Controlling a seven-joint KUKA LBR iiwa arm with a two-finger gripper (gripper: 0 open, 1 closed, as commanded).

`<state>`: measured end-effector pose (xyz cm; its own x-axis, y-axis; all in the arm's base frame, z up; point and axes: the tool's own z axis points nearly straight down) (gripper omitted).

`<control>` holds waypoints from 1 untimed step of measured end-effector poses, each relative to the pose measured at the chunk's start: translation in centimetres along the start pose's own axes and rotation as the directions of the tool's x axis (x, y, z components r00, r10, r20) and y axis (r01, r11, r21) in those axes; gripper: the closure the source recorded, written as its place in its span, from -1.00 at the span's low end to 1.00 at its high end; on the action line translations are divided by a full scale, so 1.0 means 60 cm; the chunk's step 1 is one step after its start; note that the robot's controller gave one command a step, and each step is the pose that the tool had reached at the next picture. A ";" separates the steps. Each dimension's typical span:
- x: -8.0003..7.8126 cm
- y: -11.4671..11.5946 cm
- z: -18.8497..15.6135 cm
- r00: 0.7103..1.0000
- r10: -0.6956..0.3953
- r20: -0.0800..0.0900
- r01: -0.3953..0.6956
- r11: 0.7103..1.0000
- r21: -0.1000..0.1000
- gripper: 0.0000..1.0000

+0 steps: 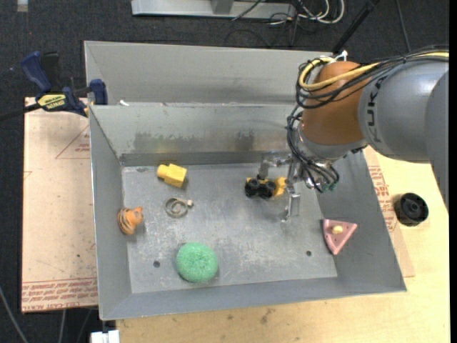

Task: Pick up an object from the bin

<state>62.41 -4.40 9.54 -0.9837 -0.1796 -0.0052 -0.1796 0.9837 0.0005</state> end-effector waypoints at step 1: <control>-0.021 0.017 0.036 0.994 -0.106 0.003 0.106 0.994 0.001 1.00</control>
Offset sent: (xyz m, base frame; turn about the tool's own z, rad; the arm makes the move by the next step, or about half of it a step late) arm 0.0000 0.0000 0.0000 0.0000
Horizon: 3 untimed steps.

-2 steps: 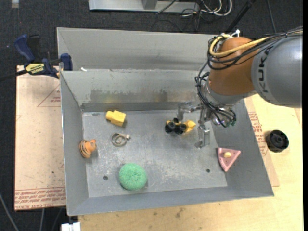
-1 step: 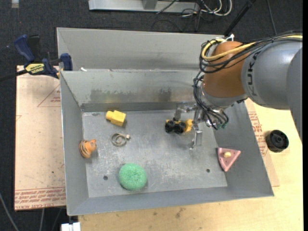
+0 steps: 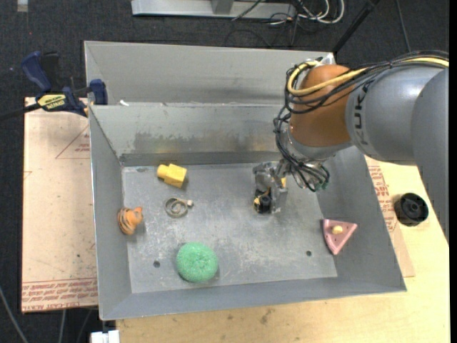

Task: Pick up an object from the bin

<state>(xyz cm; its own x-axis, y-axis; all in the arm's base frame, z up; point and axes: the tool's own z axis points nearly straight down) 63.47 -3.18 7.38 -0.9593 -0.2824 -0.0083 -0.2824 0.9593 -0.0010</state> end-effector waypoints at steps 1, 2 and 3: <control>0.000 0.000 0.000 1.000 -0.001 0.000 0.001 1.000 0.000 1.00; 0.014 0.027 -0.079 1.000 -0.022 -0.005 0.022 1.000 -0.001 1.00; 0.014 0.027 -0.079 1.000 -0.022 -0.005 0.022 1.000 -0.001 1.00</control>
Offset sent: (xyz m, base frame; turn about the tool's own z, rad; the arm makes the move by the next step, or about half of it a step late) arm -0.0138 0.0122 0.0471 -0.0220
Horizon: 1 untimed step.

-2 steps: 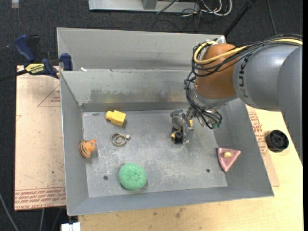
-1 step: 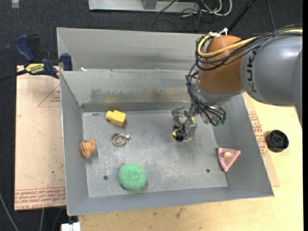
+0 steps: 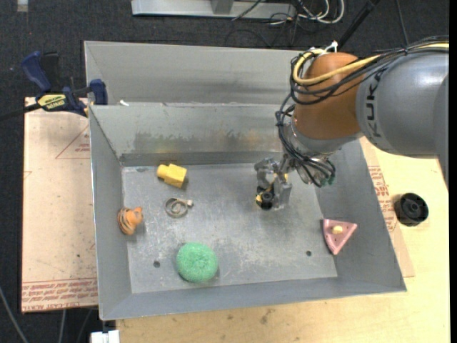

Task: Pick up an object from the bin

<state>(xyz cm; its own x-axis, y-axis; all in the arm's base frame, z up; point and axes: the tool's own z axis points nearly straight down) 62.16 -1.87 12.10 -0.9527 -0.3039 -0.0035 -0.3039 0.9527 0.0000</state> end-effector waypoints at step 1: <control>0.014 0.008 -0.072 1.000 -0.004 -0.009 0.004 1.000 -0.003 1.00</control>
Offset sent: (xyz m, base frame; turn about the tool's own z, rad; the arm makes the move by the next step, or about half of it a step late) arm 0.0093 0.0294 -0.0508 -0.0454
